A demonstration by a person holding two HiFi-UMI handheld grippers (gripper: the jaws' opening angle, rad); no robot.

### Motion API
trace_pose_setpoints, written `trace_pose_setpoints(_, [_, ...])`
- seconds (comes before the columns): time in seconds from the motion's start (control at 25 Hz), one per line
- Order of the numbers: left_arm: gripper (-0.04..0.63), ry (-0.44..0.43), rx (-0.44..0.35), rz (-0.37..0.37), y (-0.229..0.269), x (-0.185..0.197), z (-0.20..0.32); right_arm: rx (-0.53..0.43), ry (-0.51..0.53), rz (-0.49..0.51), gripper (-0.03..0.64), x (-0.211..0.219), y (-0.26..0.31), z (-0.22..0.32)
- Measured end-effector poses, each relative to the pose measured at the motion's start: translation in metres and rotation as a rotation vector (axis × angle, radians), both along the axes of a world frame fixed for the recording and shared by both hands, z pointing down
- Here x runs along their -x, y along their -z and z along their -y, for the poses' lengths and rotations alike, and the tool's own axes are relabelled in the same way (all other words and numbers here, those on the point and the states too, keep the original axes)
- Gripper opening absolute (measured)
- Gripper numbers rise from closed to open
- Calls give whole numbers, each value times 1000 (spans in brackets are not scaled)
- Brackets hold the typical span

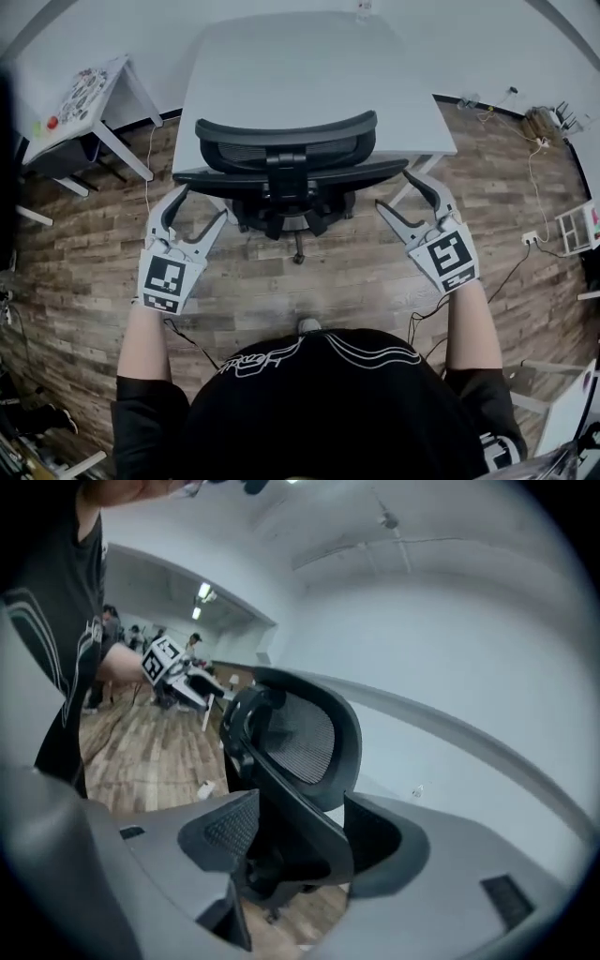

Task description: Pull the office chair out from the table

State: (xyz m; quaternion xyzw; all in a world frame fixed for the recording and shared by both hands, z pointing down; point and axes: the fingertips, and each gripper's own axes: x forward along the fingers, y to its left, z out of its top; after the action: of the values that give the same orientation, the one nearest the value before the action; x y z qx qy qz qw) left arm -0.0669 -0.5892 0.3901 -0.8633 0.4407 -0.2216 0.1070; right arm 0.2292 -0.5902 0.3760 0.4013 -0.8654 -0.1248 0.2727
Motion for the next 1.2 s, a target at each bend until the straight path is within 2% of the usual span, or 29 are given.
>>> trace_pose_setpoints(0.2, [295, 35, 18, 202, -34, 23, 26, -103, 1, -417, 288, -24, -44, 41])
trace_pose_setpoints(0.28, [295, 40, 16, 298, -47, 31, 35, -114, 5, -507, 288, -30, -55, 55])
trace_pose_setpoints(0.4, [295, 41, 3, 413, -60, 38, 46, -133, 27, -590, 288, -32, -63, 66])
trace_pose_setpoints(0.72, [293, 48, -45, 619, -74, 57, 75, -140, 31, -660, 288, -33, -79, 80])
trace_pose_setpoints(0.92, [290, 25, -34, 669, -85, 61, 83, -162, 11, -652, 282, -35, -80, 84])
trace_pose_setpoints(0.96, [286, 26, -40, 671, -84, 61, 85, -170, 9, -654, 264, -36, -79, 85])
trace_pose_setpoints(1.08, [235, 31, -52, 658, -80, 63, 87, -172, 15, -642, 242, -36, -77, 86])
trace_pose_setpoints(1.2, [224, 12, -50, 689, -80, 65, 87, -159, 10, -630, 241, -35, -78, 87])
